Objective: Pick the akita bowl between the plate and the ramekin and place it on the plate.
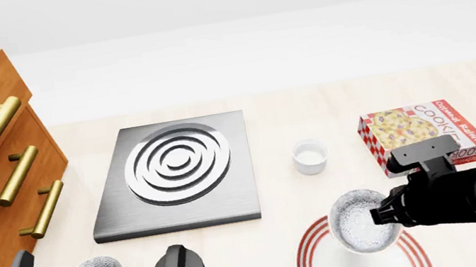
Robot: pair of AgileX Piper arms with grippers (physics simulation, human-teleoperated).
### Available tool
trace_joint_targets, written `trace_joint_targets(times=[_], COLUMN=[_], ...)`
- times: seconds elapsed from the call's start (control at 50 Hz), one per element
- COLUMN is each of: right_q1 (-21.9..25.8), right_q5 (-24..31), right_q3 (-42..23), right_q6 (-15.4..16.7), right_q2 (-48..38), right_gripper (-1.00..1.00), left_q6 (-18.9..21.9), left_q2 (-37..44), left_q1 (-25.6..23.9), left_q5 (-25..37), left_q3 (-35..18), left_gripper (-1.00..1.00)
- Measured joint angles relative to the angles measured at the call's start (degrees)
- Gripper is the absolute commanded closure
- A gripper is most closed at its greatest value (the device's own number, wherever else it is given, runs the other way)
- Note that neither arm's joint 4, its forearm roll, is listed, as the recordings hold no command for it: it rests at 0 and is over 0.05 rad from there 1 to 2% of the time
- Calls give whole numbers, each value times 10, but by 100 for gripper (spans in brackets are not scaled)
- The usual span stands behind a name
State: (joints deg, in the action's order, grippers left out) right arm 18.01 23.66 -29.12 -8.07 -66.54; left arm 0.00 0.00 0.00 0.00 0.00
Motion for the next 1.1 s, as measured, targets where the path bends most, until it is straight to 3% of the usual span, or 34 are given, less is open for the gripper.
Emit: trace_joint_targets(times=[0.24,0.5,0.52,0.74,0.92,1.02,1.1], right_q1=[24,28,28,-27,-62,-62,-30], right_q5=[-51,-62,-60,24,125,164,178], right_q3=[40,46,46,0,-87,-131,-167], right_q6=[-13,-24,-23,14,17,11,13], right_q2=[-34,-37,-36,38,118,158,210], right_gripper=[100,100,-100,-100,-100,-100,-100], left_q6=[0,0,0,0,0,0,0], left_q2=[0,0,0,0,0,0,0], left_q1=[0,0,0,0,0,0,0], left_q5=[0,0,0,0,0,0,0], left_q3=[0,0,0,0,0,0,0], left_gripper=[-100,-100,-100,-100,-100,-100,-100])
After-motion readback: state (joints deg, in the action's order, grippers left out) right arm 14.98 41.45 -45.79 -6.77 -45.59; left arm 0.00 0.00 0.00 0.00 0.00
